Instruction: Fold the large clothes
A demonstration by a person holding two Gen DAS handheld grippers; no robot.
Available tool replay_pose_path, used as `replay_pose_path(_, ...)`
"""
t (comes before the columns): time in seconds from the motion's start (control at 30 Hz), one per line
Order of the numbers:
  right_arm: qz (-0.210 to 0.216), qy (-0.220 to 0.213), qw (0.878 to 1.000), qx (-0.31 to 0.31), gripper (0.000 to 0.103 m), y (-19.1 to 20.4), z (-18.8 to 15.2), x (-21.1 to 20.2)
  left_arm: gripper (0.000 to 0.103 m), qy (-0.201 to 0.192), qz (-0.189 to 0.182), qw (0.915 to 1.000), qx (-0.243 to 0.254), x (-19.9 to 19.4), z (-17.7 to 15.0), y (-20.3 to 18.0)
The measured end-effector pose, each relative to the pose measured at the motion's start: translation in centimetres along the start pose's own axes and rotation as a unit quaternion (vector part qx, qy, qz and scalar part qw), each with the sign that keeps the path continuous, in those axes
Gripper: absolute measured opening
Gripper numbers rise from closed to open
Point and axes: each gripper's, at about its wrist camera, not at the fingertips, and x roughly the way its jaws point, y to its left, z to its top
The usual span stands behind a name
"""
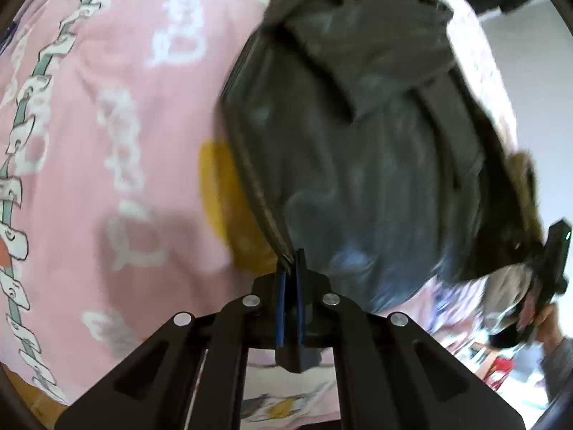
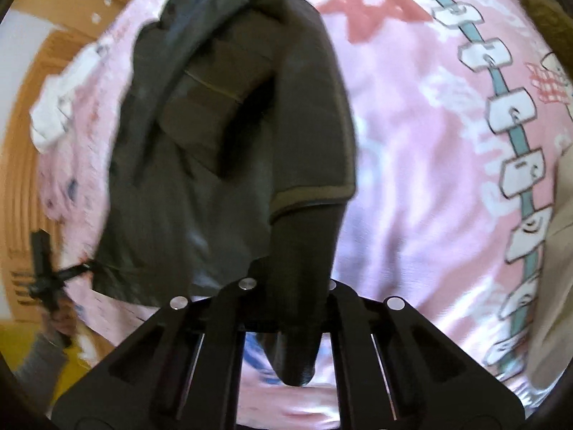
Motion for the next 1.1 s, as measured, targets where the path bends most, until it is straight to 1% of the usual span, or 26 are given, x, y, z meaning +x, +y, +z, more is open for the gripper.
replay_pose_path(0.03,0.008,-0.004,1.0,0.007,0.004,0.6,0.5,-0.4,0.004,-0.011,-0.005,0.9999,0.0,-0.7,0.6,-0.7)
replay_pose_path(0.1,0.024,-0.016,0.999,0.017,0.004,1.6,2.1,-1.6,0.004,-0.046,-0.02,0.9988,0.002,-3.1,2.7,-2.4)
replay_pose_path(0.2,0.049,-0.039,0.998,0.025,0.004,3.6,5.7,-3.5,0.005,-0.086,-0.038,0.9955,-0.012,-5.6,5.0,-4.0)
replay_pose_path(0.27,0.065,-0.053,0.996,0.022,0.004,4.6,7.7,-4.9,0.005,-0.111,-0.024,0.9935,-0.009,-7.2,6.9,-5.3)
replay_pose_path(0.3,0.065,-0.057,0.996,0.016,0.004,5.4,8.5,-5.5,0.005,-0.117,-0.016,0.9928,-0.015,-7.7,7.7,-5.9)
replay_pose_path(0.37,0.079,-0.064,0.995,0.006,0.004,7.1,10.7,-6.7,0.005,-0.131,-0.015,0.9908,-0.028,-9.9,9.0,-5.9)
replay_pose_path(0.4,0.083,-0.067,0.994,-0.001,0.004,7.5,11.2,-7.3,0.005,-0.138,-0.013,0.9897,-0.034,-10.7,9.3,-6.3)
replay_pose_path(0.47,0.097,-0.08,0.992,-0.03,0.004,9.1,14.4,-9.1,0.005,-0.155,-0.003,0.9869,-0.045,-12.9,10.9,-7.0)
replay_pose_path(0.57,0.116,-0.096,0.988,-0.042,0.004,10.2,19.0,-10.2,0.005,-0.176,0.024,0.9829,-0.048,-14.6,14.1,-8.4)
replay_pose_path(0.63,0.146,-0.104,0.983,-0.026,0.004,9.5,23.5,-10.4,0.004,-0.183,0.012,0.9812,-0.061,-15.1,17.2,-8.2)
replay_pose_path(0.67,0.167,-0.101,0.981,-0.008,0.004,8.8,26.0,-9.9,0.004,-0.183,0.014,0.9808,-0.065,-15.0,18.8,-8.1)
replay_pose_path(0.7,0.18,-0.098,0.979,0.003,0.004,8.4,27.8,-9.5,0.004,-0.183,0.025,0.9803,-0.069,-14.9,20.7,-8.0)
replay_pose_path(0.73,0.187,-0.096,0.978,0.013,0.004,7.8,30.6,-8.7,0.004,-0.18,0.041,0.9802,-0.072,-14.5,23.4,-8.0)
replay_pose_path(0.77,0.191,-0.087,0.978,0.02,0.004,7.5,33.4,-7.5,0.004,-0.175,0.05,0.9805,-0.074,-14.2,25.5,-7.9)
replay_pose_path(0.8,0.193,-0.079,0.978,0.023,0.004,7.1,35.4,-6.6,0.005,-0.166,0.065,0.9811,-0.075,-13.7,28.6,-7.8)
replay_pose_path(0.83,0.196,-0.063,0.978,0.02,0.004,6.9,38.4,-5.1,0.005,-0.162,0.075,0.981,-0.076,-13.5,30.6,-7.8)
replay_pose_path(0.87,0.188,-0.049,0.981,0.004,0.004,6.9,41.5,-3.5,0.005,-0.157,0.088,0.981,-0.074,-13.1,33.3,-7.8)
replay_pose_path(0.9,0.179,-0.042,0.983,-0.009,0.004,6.8,43.5,-2.5,0.005,-0.153,0.1,0.9807,-0.07,-12.6,36.0,-8.1)
replay_pose_path(0.93,0.175,-0.03,0.984,-0.025,0.004,6.8,46.4,-0.7,0.005,-0.149,0.106,0.9808,-0.069,-12.2,38.0,-8.2)
replay_pose_path(0.97,0.163,-0.025,0.986,-0.031,0.004,6.9,48.0,0.4,0.005,-0.144,0.113,0.9808,-0.068,-11.5,40.6,-8.5)
replay_pose_path(1.0,0.158,-0.015,0.987,-0.035,0.004,7.1,51.0,2.3,0.005,-0.141,0.118,0.9804,-0.071,-10.9,43.1,-8.8)
replay_pose_path(1.07,0.149,-0.007,0.987,-0.053,0.004,7.9,54.6,4.6,0.005,-0.132,0.133,0.9793,-0.077,-9.7,46.7,-9.4)
replay_pose_path(1.1,0.147,0.0,0.987,-0.06,0.004,8.2,55.9,5.6,0.005,-0.121,0.147,0.9789,-0.075,-8.5,49.0,-9.9)
